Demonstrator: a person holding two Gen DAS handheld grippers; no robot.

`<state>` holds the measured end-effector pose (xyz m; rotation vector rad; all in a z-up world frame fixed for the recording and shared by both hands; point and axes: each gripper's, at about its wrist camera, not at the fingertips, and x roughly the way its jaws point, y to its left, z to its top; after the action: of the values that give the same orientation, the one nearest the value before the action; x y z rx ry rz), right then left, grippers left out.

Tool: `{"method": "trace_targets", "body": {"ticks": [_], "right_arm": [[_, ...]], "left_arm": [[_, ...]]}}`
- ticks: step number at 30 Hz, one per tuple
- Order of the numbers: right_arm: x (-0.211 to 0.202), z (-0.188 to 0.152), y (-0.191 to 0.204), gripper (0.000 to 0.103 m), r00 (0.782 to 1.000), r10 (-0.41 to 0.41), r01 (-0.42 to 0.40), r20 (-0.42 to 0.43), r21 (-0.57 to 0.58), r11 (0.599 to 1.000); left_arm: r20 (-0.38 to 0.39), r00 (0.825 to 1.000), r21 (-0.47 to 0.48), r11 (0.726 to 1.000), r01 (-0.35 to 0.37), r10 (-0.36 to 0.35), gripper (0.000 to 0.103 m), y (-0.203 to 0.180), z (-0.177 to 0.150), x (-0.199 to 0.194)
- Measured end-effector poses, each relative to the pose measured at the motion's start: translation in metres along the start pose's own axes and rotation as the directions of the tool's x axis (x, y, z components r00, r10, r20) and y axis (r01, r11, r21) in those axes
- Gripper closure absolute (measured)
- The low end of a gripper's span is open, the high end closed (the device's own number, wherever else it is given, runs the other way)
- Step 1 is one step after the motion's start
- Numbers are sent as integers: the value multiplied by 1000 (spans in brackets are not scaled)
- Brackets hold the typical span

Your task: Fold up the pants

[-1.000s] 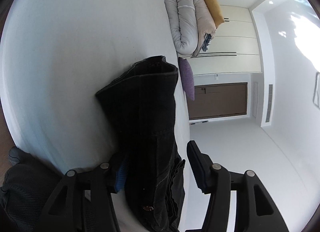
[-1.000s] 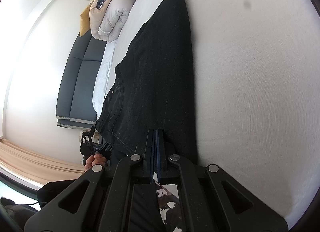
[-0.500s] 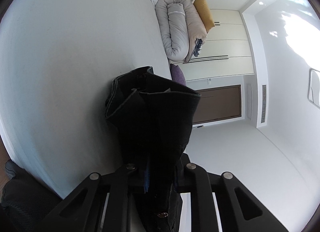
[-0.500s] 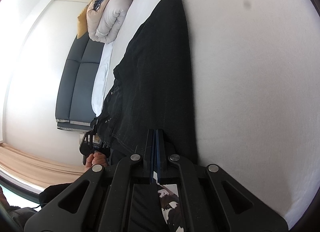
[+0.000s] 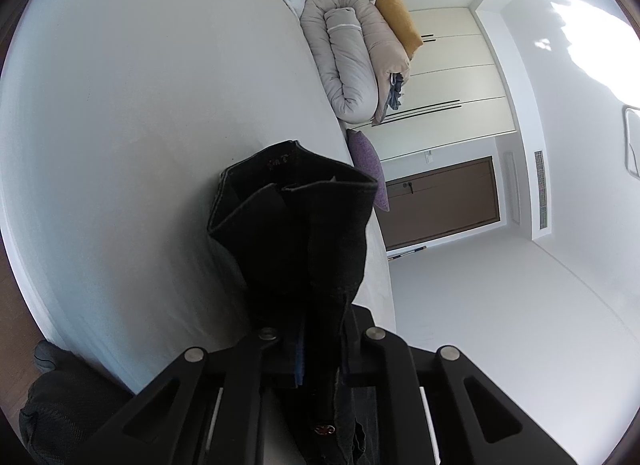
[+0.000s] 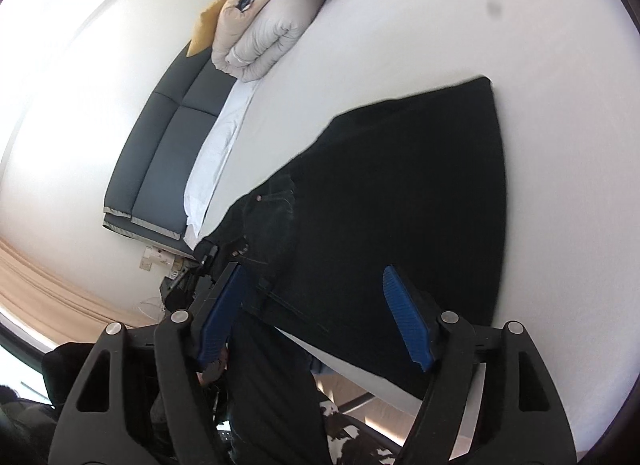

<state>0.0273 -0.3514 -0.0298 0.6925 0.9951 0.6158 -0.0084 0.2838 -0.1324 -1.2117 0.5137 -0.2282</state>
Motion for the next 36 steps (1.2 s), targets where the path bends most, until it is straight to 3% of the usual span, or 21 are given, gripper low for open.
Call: {"method": "trace_targets", "body": {"ticks": [4,7,12,15,16,17,18,20,24,25,27,29,31,34,36], "right_arm": [[36,29,19,36,997,-11,8,-70,-40,999],[80,44,31,47,987,0,-10,-158,-61,998],[156,55,40,60,962,68,-68,-264,9,998],[188,52,31,67,948,31,-20,-318,39,999],[197,51,26,75,941,-8,22,-338,36,999],[201,49,19,95,940,-25,40,-339,37,999],[201,47,10,103,943,-35,56,-332,53,997],[198,45,-6,103,947,38,3,-319,124,992],[189,40,-2,103,954,47,-24,-296,81,996],[182,40,-1,98,958,62,-38,-280,88,995],[164,39,-3,84,963,110,-82,-246,121,989],[135,37,-14,43,963,221,-189,-152,197,962],[99,38,-29,34,965,258,-241,-38,244,939],[57,39,-50,33,967,254,-250,23,279,927],[37,37,-62,32,963,266,-264,36,301,916]], "left_arm": [[4,999,70,997,-35,35,91,-12,0,-2],[10,998,133,989,-60,59,91,-22,-2,-3],[17,996,201,976,-85,83,91,-32,-4,-6],[18,995,215,972,-97,96,91,-33,-4,-6],[18,995,220,970,-100,99,91,-34,-4,-6],[20,995,224,969,-103,102,91,-36,-4,-6],[21,994,234,967,-105,103,91,-39,-5,-5],[26,993,280,953,-114,111,91,-50,-7,-3],[26,991,424,896,-133,135,91,-86,-19,2],[26,989,477,868,-140,146,91,-99,-25,4],[24,985,608,780,-149,170,91,-130,-44,11],[11,983,733,667,-134,186,91,-161,-72,22],[-9,979,827,552,-107,203,91,-185,-106,35],[-33,970,935,351,-55,242,91,-207,-169,58],[-36,959,983,180,-16,282,91,-210,-218,72]]}}
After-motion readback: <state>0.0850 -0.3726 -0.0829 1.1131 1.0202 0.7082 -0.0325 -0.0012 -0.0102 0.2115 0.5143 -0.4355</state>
